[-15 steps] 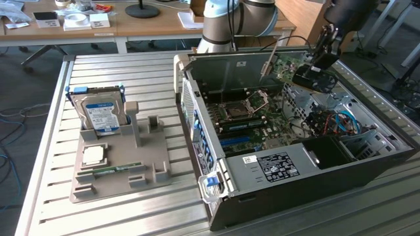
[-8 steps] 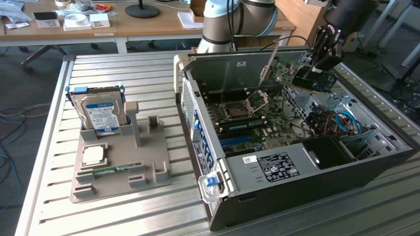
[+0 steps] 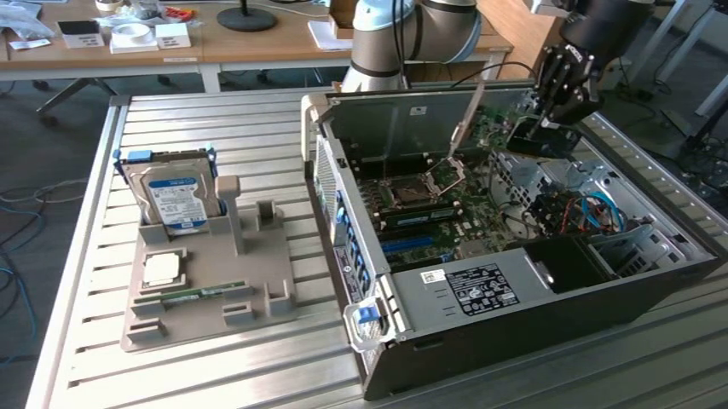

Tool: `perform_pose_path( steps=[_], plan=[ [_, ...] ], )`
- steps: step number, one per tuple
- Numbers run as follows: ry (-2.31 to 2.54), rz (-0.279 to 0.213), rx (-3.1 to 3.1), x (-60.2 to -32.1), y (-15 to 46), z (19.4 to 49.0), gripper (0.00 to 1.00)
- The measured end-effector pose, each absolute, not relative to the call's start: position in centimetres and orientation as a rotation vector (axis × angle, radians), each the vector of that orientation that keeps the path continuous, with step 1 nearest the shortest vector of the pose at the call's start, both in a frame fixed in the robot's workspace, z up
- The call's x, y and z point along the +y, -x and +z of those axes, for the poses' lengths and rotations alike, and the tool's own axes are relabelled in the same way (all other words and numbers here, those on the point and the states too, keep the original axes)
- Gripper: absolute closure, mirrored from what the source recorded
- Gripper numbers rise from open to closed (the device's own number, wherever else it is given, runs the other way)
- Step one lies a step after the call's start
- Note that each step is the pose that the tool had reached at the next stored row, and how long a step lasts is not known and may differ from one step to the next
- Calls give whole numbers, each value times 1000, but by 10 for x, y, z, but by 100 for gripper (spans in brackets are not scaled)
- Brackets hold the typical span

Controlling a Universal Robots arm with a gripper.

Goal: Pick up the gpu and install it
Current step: 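Insert the gpu into the slot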

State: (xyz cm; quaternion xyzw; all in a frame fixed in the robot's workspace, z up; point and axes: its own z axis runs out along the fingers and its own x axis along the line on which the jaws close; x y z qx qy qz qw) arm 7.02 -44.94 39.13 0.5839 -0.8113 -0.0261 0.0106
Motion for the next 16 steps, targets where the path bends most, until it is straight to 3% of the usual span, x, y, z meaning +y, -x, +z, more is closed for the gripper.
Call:
perform_pose_path(
  steps=[16],
  plan=[
    [-2054, -78, -2341, -449, -70, 390, 73]
  ],
)
